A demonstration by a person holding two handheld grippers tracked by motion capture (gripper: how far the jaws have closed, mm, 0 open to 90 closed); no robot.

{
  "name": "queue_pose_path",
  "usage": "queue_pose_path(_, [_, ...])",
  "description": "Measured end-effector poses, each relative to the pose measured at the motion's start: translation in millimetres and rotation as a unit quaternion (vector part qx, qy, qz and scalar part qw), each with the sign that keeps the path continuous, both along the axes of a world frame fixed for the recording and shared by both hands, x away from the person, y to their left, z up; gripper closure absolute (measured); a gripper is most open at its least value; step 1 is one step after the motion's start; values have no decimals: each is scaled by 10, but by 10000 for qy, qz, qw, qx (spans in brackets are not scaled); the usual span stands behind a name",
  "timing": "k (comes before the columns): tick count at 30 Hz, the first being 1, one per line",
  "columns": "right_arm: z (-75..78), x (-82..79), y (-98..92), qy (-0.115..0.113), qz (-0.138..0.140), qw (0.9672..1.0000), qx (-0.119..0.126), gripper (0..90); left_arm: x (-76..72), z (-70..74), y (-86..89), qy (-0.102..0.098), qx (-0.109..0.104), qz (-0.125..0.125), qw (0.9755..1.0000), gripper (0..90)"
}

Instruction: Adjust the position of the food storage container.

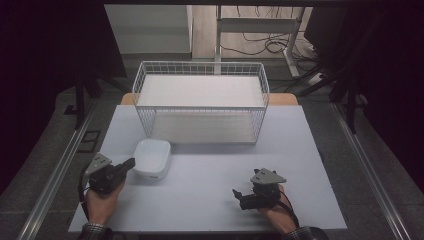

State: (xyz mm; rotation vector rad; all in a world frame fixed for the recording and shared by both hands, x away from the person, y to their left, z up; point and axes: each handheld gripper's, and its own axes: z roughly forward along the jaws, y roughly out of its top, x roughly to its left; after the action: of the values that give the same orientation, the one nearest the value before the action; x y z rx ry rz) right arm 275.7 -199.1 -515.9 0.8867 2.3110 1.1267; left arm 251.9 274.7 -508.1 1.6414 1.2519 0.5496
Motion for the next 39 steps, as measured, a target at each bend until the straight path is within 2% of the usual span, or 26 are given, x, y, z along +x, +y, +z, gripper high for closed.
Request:
queue_pose_path(5, [-7, 3, 2, 24, -10, 10000, -18, 0, 45, -36, 86, 97, 5, 215, 9997, 900])
queue_pose_path(9, [-16, 10, 9, 36, -19, 10000, -37, 0, 146, -59, 134, 139, 156, 410, 9989, 900])
queue_pose_path(16, [-32, 32, 34, 50, -20, 10000, -84, 0, 378, -90, 217, 229, 73, 522, 9983, 900])
queue_pose_path(18, [-39, 37, 38, 70, -40, 9999, -82, 0, 440, -86, 211, 265, 43, 497, 9984, 900])
queue_pose_path(22, [-45, 44, 43, 101, -66, 9999, -83, 0, 623, -102, 157, 349, 158, 453, 9982, 900])
queue_pose_path(27, [-58, 51, 45, 105, -39, 9998, -138, 0, 800, -122, 93, 510, 222, 268, 9981, 900])
queue_pose_path(34, [-64, 52, 51, 137, -29, 9998, -141, 0, 885, -120, 37, 590, 223, 147, 9979, 900])
queue_pose_path(39, [-70, 54, 58, 153, -16, 9998, -142, 0, 913, -83, -115, 630, 324, -169, 9973, 900])
